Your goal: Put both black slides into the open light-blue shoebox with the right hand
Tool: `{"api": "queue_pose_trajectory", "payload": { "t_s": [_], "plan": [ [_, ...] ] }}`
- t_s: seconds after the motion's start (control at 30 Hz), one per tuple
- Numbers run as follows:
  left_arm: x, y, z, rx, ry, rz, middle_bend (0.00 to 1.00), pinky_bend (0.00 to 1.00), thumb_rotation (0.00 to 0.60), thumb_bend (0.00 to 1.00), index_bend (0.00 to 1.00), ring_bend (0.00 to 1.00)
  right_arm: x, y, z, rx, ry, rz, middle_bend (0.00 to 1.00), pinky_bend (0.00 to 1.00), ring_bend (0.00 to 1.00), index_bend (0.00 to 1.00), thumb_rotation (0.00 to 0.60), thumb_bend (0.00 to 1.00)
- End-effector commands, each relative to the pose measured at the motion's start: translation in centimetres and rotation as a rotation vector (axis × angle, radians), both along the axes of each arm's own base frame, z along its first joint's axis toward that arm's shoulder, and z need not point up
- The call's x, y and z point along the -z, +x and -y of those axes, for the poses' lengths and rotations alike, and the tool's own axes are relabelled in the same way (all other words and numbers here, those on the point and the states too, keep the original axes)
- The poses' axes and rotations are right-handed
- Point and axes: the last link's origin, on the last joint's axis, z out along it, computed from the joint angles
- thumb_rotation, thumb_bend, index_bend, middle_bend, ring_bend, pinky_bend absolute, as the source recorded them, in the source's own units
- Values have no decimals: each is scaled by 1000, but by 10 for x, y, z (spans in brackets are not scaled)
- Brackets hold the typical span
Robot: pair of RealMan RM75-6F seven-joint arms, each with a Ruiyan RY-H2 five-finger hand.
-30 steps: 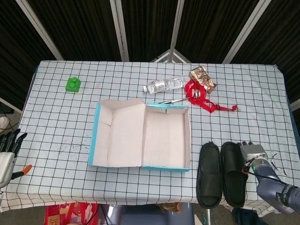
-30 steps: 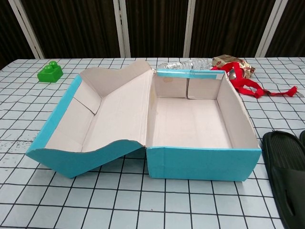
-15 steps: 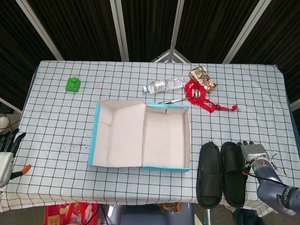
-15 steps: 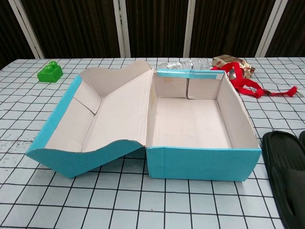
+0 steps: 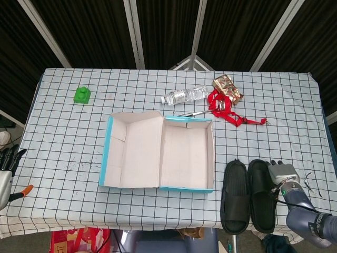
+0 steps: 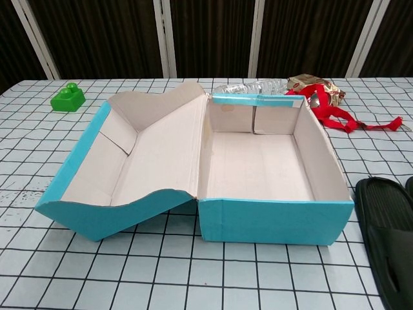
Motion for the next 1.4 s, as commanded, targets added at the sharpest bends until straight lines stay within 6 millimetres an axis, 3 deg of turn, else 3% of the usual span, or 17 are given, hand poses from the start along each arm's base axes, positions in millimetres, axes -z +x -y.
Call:
{"api": "queue_pose_trajectory", "payload": {
  "t_s": [0.03, 0.53, 0.77, 1.0, 1.17, 1.4],
  "plan": [
    [0, 0, 0, -1, 1, -1, 0, 0, 600, 168, 104, 0, 5, -2, 4, 3, 0, 0, 36, 165, 36, 0, 600, 177],
    [1, 0, -1, -8, -2, -9, 0, 0, 600, 168, 103, 0, 11, -2, 24, 27, -4, -20, 39, 165, 37, 0, 600, 178],
    [2, 0, -1, -10, -4, -11, 0, 0, 600, 168, 103, 0, 18, 0, 29, 47, 19, -18, 101, 165, 38, 5, 600, 177],
    [1, -1, -1, -12, -4, -7, 0, 0, 600, 168, 104, 0, 22, 1, 32, 20, 23, 5, 252, 165, 132, 151, 600, 184],
    [0, -1, -1, -14, -3, -5, 0, 0, 600, 168, 103, 0, 21, -2, 32, -4, 7, 30, 364, 165, 206, 247, 600, 317],
    [1, -1, -1, -13, -7, -5, 0, 0, 600, 168, 103, 0, 16, -6, 31, -13, -8, 58, 455, 165, 270, 341, 600, 358]
  ]
}}
